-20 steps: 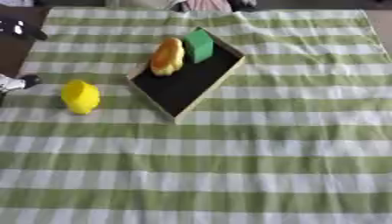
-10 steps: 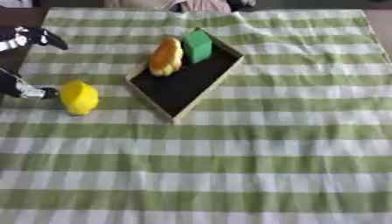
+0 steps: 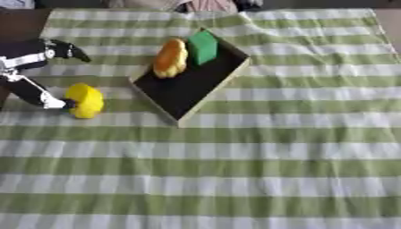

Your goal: Pick up objects on the table and place them in the box.

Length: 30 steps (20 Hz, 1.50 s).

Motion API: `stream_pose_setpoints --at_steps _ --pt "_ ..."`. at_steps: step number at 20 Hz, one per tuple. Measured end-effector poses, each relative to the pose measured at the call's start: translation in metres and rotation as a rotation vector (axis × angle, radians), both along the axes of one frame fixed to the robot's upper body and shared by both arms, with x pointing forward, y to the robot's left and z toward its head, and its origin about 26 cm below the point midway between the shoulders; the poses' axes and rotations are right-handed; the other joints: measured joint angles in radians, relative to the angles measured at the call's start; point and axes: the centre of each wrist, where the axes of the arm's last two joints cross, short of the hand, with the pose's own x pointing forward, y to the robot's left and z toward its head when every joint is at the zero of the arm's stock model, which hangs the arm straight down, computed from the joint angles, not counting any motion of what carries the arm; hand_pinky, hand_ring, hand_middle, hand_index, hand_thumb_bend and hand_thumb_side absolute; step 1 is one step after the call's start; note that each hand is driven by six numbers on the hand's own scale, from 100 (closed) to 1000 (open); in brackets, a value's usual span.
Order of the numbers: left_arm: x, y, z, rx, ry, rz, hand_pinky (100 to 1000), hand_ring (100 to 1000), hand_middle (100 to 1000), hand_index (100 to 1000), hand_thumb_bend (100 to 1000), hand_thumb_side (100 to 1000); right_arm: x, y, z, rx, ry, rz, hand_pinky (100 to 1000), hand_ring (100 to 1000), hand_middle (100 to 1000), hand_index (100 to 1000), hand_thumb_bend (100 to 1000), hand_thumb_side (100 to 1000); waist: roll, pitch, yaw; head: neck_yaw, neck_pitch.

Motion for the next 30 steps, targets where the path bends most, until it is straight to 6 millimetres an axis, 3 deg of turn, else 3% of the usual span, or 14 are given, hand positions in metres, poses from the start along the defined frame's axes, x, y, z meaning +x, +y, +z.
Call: stream_pose_setpoints --at_steps 2,9,13,18,30 --pt "-0.001 -0.002 0.003 -0.008 0.0 -0.004 882 935 841 903 405 102 0.0 0.0 0.0 0.001 0.007 -0.001 931 752 603 715 100 486 0.002 0.0 0.001 0.0 0.0" --pt "-0.009 -0.017 0.033 -0.06 -0.054 -0.065 884 938 845 904 393 100 0.0 0.0 -0.001 0.004 0.018 -0.006 930 752 603 715 100 470 0.006 0.0 0.006 0.001 0.0" --pt "-0.013 -0.023 0.039 -0.063 -0.031 -0.082 895 946 853 911 446 211 -0.001 0.0 -0.001 0.003 0.023 -0.008 934 753 604 716 100 470 0.006 0.0 0.01 0.0 0.001" --pt "-0.016 -0.02 0.035 -0.012 -0.002 -0.058 911 960 853 918 555 278 -0.001 -0.001 -0.003 0.002 0.031 -0.008 935 753 602 716 100 470 0.007 -0.005 0.012 0.001 0.007" --pt "-0.003 -0.023 0.0 0.093 0.031 -0.012 907 959 836 919 542 257 0.0 0.002 -0.003 0.005 0.041 0.02 939 749 597 712 100 470 0.006 -0.005 0.003 0.009 0.007"
